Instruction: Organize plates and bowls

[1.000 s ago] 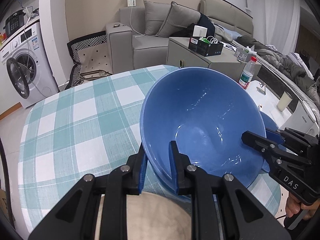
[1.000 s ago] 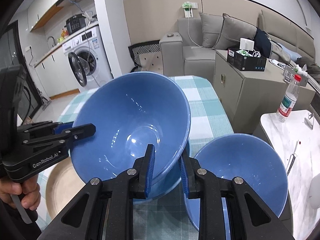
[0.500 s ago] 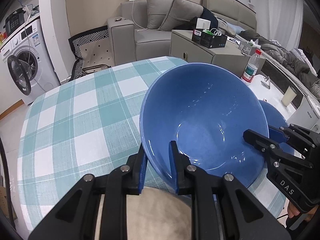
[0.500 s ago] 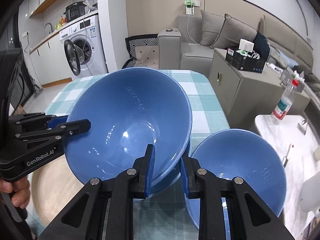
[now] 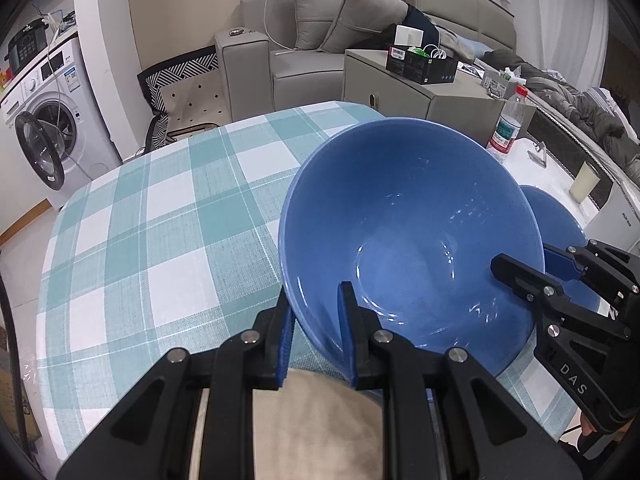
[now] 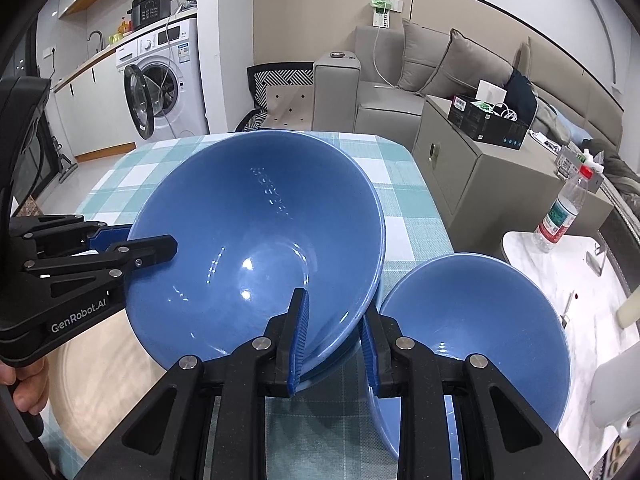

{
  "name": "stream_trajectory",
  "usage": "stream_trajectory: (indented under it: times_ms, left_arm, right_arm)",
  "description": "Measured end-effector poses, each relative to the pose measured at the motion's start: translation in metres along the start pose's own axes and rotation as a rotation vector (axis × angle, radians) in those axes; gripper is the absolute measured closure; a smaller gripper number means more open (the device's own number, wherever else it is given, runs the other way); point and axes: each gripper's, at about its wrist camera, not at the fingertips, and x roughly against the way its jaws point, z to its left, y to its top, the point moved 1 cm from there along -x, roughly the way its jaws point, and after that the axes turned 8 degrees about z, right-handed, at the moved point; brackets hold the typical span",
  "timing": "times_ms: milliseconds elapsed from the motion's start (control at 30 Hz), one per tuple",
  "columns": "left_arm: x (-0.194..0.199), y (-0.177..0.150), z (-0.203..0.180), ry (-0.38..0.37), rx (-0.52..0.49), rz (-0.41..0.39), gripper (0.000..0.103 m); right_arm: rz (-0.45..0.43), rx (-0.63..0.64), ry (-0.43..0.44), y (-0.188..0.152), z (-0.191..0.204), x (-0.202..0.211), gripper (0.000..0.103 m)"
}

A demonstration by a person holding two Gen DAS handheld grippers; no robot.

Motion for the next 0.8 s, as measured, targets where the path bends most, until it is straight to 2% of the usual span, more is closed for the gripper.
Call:
stream_trajectory:
  times_ms: [367,533,800]
  left_arm:
    - [-0.0086,-0.002,-0.0022,0.006,-0.008,0.028,0.085]
    - [-0.0085,-0.0039,-0.0021,-0.001,-0.008,0.026,0.085]
    - [-0.0067,-0.0052,-0.0018,-0.011,-0.006,0.031,0.082]
  right_arm:
    - [-0.004,0.014,-0.023,-0.0018,0.0006,-0.0022,0.078]
    - [-0.005,0.042,-0.052,-0.0038,0.0062,-0.0034,0.074]
    - [-0.025,0.051,-0.032,-0.0065,0.004,0.0044,0.066]
